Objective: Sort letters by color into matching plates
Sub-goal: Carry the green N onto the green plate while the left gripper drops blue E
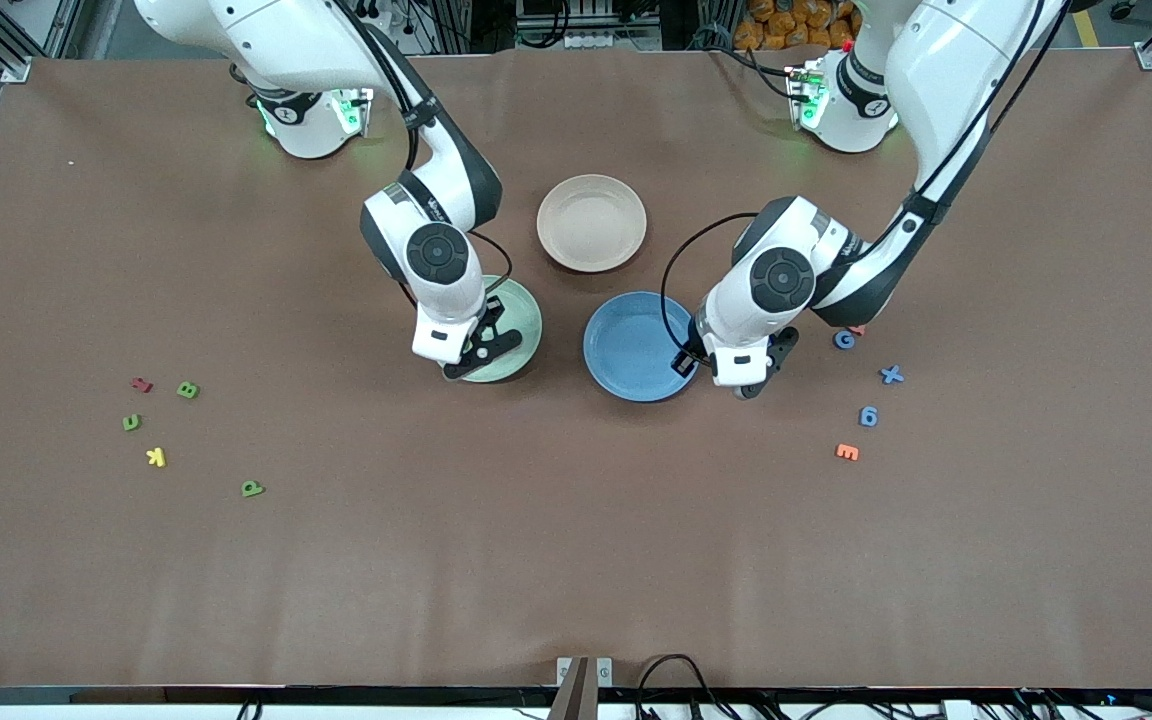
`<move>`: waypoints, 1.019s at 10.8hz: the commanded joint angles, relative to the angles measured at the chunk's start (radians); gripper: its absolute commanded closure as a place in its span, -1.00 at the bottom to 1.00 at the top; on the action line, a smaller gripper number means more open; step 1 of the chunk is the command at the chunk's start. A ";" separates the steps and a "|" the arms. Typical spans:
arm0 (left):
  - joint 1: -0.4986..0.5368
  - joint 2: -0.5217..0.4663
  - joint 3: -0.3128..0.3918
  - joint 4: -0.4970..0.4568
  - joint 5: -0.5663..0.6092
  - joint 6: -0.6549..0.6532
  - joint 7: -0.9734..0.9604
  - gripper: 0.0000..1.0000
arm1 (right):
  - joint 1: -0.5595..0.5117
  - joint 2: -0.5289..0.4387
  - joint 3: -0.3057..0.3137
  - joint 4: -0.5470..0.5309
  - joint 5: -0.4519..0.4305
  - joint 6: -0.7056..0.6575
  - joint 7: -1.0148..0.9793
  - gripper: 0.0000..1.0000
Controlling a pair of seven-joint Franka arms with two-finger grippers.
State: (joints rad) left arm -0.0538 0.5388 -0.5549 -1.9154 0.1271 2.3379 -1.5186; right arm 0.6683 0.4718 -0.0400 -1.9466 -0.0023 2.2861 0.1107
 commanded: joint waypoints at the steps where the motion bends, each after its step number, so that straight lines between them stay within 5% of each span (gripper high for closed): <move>1: -0.024 0.032 0.001 0.010 0.049 0.027 -0.035 1.00 | -0.004 0.010 0.006 0.018 -0.028 -0.007 0.032 -0.06; 2: -0.030 0.036 0.001 0.010 0.051 0.032 -0.034 1.00 | -0.004 0.008 0.006 0.018 -0.033 -0.007 0.058 -0.99; 7: -0.040 0.065 0.003 0.010 0.054 0.079 -0.048 1.00 | -0.077 -0.022 0.002 0.020 -0.062 -0.026 0.052 -1.00; 8: -0.041 0.073 0.003 0.012 0.055 0.092 -0.052 0.59 | -0.110 -0.034 0.002 0.020 -0.064 -0.031 0.050 -1.00; 9: -0.040 0.076 0.001 0.013 0.055 0.100 -0.051 -0.68 | -0.151 -0.041 0.002 0.020 -0.065 -0.031 0.049 -1.00; 10: -0.046 0.073 0.001 0.018 0.055 0.100 -0.052 -1.00 | -0.201 -0.047 0.002 0.020 -0.073 -0.031 0.037 -1.00; 11: -0.044 0.073 0.001 0.027 0.054 0.100 -0.054 -1.00 | -0.249 -0.047 0.002 0.031 -0.076 -0.031 0.008 -1.00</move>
State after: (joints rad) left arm -0.0892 0.6044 -0.5545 -1.9127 0.1487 2.4285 -1.5334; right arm 0.5183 0.4524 -0.0523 -1.9188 -0.0495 2.2720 0.1462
